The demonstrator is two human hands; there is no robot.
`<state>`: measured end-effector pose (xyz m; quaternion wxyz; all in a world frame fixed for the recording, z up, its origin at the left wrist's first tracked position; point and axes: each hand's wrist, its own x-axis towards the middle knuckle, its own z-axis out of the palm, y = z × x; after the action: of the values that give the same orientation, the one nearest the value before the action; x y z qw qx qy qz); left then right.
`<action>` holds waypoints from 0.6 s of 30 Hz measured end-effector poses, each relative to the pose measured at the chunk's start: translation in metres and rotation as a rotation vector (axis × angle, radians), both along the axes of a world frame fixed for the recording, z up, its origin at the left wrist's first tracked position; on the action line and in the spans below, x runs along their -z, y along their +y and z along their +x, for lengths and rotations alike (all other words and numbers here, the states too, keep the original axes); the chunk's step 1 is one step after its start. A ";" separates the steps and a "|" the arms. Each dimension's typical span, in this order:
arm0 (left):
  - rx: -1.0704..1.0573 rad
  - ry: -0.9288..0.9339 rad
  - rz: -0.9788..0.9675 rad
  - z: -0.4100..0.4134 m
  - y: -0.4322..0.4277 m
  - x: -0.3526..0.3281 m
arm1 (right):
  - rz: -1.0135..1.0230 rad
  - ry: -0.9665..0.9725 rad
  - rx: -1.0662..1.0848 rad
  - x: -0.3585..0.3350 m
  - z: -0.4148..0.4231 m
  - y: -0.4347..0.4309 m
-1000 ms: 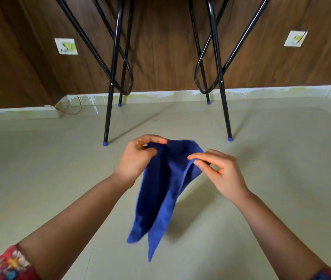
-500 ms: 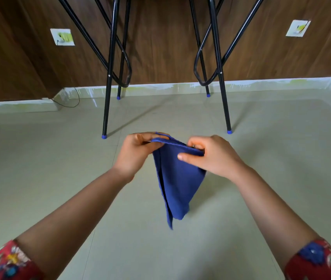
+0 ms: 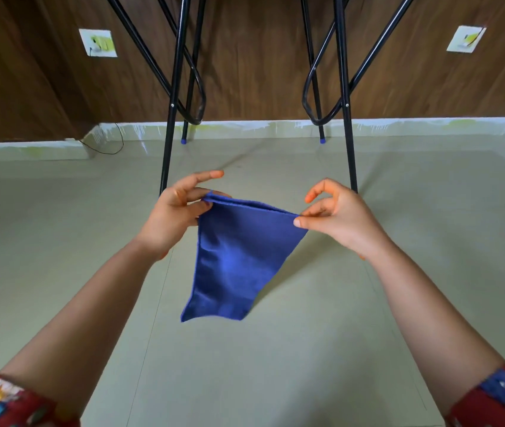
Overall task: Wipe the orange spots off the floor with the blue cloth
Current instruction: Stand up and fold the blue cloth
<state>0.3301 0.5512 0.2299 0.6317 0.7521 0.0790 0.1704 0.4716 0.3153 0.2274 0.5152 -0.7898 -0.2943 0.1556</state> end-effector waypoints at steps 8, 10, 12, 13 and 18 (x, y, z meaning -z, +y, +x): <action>0.131 0.341 0.061 -0.012 0.020 0.025 | -0.334 0.176 -0.447 0.017 0.003 -0.006; 0.083 0.230 -0.211 -0.008 0.020 0.033 | 0.064 0.446 -0.324 0.031 0.005 0.003; -0.054 0.209 -0.520 -0.003 0.013 0.053 | 0.433 0.868 -0.111 0.065 -0.002 0.018; -0.107 0.300 -0.681 -0.002 0.009 0.069 | 0.474 1.057 -0.027 0.091 -0.010 0.023; -0.020 0.915 -0.705 -0.029 -0.007 0.155 | 0.015 1.272 0.053 0.187 -0.079 0.027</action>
<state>0.3015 0.5438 0.0752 0.7441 0.4927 0.4033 -0.2026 0.3922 0.3419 0.0400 0.5986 -0.5461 0.0877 0.5794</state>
